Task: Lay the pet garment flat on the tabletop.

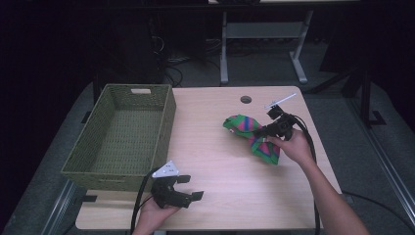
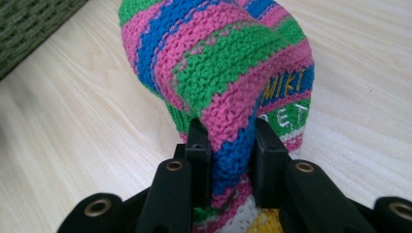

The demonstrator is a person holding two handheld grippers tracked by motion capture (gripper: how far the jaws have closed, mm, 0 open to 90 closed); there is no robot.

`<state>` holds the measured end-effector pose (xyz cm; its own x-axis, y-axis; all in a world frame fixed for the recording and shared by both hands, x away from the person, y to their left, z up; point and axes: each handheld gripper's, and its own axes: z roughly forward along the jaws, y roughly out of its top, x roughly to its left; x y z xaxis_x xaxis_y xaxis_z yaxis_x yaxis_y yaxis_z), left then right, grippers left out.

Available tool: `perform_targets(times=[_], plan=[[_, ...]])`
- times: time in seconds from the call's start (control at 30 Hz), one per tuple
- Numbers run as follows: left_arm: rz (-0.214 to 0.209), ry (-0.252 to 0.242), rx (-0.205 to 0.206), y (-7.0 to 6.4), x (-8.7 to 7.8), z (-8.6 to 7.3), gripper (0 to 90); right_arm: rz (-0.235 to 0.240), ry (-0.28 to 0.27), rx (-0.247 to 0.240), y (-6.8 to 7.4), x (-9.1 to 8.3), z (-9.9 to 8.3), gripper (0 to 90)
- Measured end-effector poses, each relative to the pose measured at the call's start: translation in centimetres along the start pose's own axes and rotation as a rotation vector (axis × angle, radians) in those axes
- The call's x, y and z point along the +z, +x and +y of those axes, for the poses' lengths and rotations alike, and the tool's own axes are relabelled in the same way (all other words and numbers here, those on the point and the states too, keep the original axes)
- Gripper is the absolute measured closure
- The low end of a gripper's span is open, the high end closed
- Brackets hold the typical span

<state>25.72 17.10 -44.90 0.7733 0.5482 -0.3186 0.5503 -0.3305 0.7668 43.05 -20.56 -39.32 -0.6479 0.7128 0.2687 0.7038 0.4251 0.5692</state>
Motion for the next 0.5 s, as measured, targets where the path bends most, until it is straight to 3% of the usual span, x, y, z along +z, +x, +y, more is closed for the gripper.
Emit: perform_targets(times=[0.5], plan=[[0.0, -0.007, -0.011, 0.0, 0.0, 0.0, 16.6, 0.03, -0.044, -0.064, 2.4, -2.5, 0.2, 72.7]])
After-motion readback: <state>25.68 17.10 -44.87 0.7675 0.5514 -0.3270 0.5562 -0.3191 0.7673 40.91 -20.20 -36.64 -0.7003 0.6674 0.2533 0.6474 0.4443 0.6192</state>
